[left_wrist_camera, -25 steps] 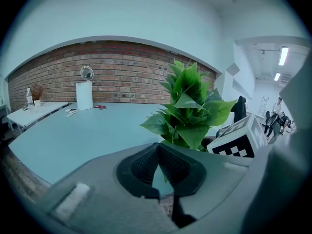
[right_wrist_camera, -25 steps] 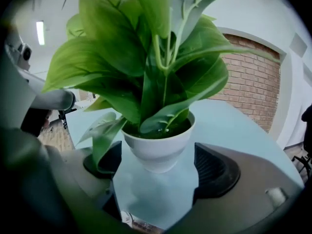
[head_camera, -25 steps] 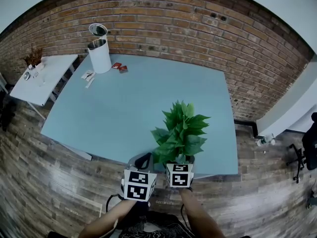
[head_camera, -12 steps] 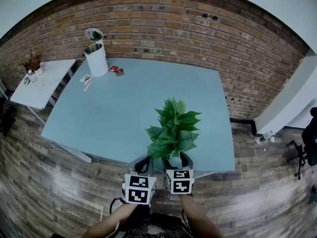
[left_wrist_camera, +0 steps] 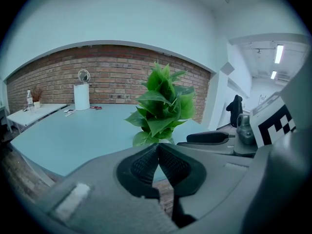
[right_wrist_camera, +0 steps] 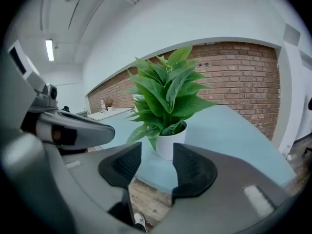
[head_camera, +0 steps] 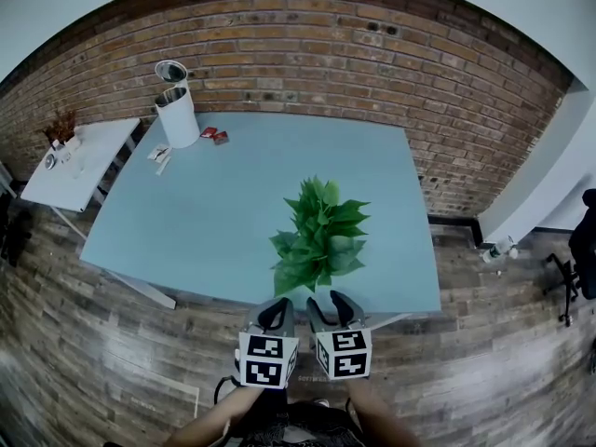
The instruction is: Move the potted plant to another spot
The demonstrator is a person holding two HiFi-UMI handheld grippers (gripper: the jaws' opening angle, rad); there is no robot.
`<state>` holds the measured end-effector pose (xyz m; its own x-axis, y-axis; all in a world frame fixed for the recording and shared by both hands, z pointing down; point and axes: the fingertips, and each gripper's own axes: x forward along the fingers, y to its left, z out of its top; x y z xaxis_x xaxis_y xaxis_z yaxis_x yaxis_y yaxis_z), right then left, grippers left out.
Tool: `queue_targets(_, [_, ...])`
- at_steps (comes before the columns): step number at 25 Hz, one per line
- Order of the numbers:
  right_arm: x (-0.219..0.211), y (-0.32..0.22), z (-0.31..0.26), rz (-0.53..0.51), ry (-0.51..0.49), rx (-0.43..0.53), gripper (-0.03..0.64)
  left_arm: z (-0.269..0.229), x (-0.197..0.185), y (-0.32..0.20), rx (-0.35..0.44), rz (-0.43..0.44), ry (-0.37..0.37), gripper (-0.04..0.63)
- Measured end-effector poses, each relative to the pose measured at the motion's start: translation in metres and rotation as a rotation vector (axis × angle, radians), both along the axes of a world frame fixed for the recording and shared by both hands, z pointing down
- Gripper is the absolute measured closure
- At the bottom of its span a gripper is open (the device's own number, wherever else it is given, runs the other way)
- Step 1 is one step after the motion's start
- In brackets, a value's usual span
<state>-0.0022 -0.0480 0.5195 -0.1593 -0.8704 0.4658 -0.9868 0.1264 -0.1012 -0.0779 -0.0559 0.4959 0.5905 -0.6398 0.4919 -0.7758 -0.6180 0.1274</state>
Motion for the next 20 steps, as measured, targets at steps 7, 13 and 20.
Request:
queue_targets(7, [0.003,0.021,-0.018,0.014,-0.023,0.021,0.510,0.000,0.009,0.020,-0.003,0.018,0.009,0.595])
queue_targets(13, [0.009,0.038,-0.024,0.019,-0.019,0.029,0.570,-0.004,0.020,0.035,0.002,0.031,0.024,0.595])
queue_targets(20, [0.011,0.057,-0.032,-0.005,-0.013,0.024,0.611,-0.009,0.029,0.053,0.015,0.051,0.028,0.595])
